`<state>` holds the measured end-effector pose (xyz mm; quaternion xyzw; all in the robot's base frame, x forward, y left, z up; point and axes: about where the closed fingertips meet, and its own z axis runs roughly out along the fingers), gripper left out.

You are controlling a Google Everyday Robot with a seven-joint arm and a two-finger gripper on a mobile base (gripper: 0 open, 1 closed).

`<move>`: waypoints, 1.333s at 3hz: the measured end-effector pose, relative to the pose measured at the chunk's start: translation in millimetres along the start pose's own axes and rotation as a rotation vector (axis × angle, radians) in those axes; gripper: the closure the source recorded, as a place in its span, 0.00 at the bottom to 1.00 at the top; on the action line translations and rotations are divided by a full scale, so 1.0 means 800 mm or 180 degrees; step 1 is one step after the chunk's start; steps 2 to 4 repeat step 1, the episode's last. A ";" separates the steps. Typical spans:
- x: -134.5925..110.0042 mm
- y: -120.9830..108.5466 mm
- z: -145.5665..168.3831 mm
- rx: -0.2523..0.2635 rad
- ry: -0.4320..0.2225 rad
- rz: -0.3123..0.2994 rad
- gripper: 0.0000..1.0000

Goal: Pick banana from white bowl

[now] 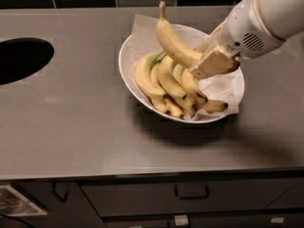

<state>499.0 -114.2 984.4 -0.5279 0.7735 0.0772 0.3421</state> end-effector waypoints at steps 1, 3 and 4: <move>-0.004 0.003 -0.001 -0.0006 -0.0020 -0.0105 1.00; -0.004 0.003 -0.001 -0.0006 -0.0020 -0.0105 1.00; -0.004 0.003 -0.001 -0.0006 -0.0020 -0.0105 1.00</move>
Offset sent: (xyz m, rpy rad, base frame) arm 0.0000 0.0000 0.0000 0.0000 0.0000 0.0000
